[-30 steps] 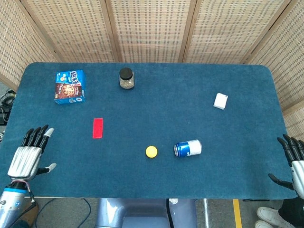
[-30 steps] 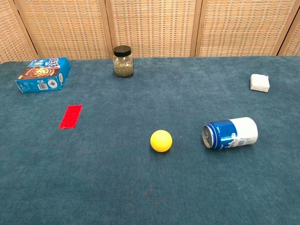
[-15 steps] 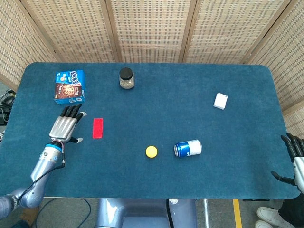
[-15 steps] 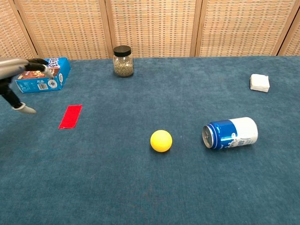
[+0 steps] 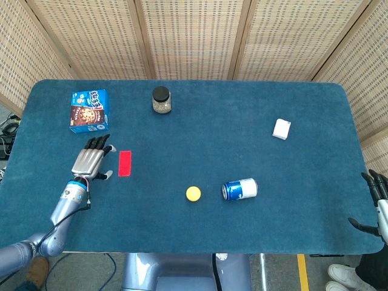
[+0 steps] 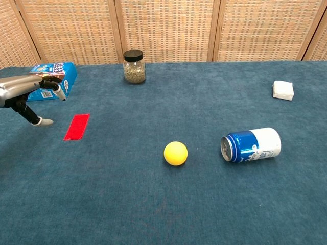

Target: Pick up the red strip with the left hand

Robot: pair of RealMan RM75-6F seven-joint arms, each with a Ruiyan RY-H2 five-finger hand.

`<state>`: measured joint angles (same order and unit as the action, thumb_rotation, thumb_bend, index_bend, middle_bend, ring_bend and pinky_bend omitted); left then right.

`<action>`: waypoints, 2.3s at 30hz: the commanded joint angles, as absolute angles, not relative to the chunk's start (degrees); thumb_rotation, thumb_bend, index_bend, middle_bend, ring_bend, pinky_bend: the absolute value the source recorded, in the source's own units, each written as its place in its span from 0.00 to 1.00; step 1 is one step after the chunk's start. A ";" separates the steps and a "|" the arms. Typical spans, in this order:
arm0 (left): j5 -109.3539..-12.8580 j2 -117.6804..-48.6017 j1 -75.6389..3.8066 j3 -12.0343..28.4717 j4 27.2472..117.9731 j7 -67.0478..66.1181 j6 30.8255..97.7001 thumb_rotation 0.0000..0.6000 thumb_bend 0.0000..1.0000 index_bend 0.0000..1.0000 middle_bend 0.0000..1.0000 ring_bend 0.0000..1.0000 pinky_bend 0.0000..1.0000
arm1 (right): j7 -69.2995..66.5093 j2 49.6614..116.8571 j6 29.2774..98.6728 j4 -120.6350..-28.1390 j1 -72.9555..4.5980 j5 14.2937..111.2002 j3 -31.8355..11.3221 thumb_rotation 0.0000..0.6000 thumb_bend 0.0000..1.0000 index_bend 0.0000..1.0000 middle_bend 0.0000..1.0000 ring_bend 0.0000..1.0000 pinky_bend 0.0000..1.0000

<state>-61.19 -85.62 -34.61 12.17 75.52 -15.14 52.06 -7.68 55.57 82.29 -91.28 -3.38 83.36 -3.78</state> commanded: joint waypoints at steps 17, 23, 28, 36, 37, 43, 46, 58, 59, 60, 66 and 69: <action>-68.41 -95.94 -33.47 9.58 60.78 3.77 51.52 1.00 0.26 0.29 0.00 0.00 0.00 | -7.60 56.04 81.45 -91.02 -3.72 83.13 -3.75 1.00 0.00 0.05 0.00 0.00 0.00; -69.47 -97.88 -33.92 10.32 58.67 5.36 52.96 1.00 0.26 0.29 0.00 0.00 0.00 | -7.89 55.99 81.37 -90.90 -3.73 83.12 -3.76 1.00 0.00 0.05 0.00 0.00 0.00; -69.12 -97.96 -34.52 10.76 58.60 4.70 52.31 1.00 0.27 0.30 0.00 0.00 0.00 | -7.95 56.02 81.20 -90.80 -3.79 82.98 -3.79 1.00 0.00 0.05 0.00 0.00 0.00; -67.43 -98.70 -34.76 10.91 57.75 2.97 50.81 1.00 0.26 0.30 0.00 0.00 0.00 | -7.79 56.10 81.04 -90.77 -3.85 82.94 -3.76 1.00 0.00 0.05 0.00 0.00 0.00; -67.39 -98.88 -34.84 11.02 57.41 2.98 50.84 1.00 0.26 0.30 0.00 0.00 0.00 | -7.77 56.10 81.04 -90.76 -3.85 82.94 -3.76 1.00 0.00 0.05 0.00 0.00 0.00; -66.97 -99.94 -35.41 11.36 55.50 2.52 50.28 1.00 0.26 0.30 0.00 0.00 0.00 | -7.60 56.19 80.90 -90.66 -3.90 82.92 -3.73 1.00 0.00 0.05 0.00 0.00 0.00; -66.50 -100.45 -35.66 11.74 54.92 2.85 49.72 1.00 0.26 0.30 0.00 0.00 0.00 | -7.63 56.21 80.89 -90.64 -3.90 82.84 -3.76 1.00 0.00 0.05 0.00 0.00 0.00; -66.32 -101.87 -37.95 13.40 51.89 2.24 49.03 1.00 0.29 0.32 0.00 0.00 0.00 | -7.42 56.42 80.43 -90.46 -4.08 82.59 -3.77 1.00 0.00 0.05 0.00 0.00 0.00; -66.33 -102.01 -38.40 13.79 51.50 2.18 49.08 1.00 0.30 0.32 0.00 0.00 0.00 | -7.41 56.44 80.37 -90.45 -4.11 82.55 -3.77 1.00 0.00 0.05 0.00 0.00 0.00; -66.32 -102.09 -38.68 14.06 51.32 2.22 49.12 1.00 0.30 0.32 0.00 0.00 0.00 | -7.38 56.45 80.32 -90.43 -4.13 82.51 -3.78 1.00 0.00 0.05 0.00 0.00 0.00; -67.60 -100.19 -39.61 15.59 53.64 3.39 51.33 1.00 0.29 0.32 0.00 0.00 0.00 | -7.43 56.49 80.12 -90.28 -4.15 82.08 -3.89 1.00 0.00 0.05 0.00 0.00 0.00; -68.29 -96.91 -38.39 13.92 57.78 2.39 50.99 1.00 0.29 0.32 0.00 0.00 0.00 | -7.56 56.46 80.11 -90.25 -4.13 82.15 -3.85 1.00 0.00 0.05 0.00 0.00 0.00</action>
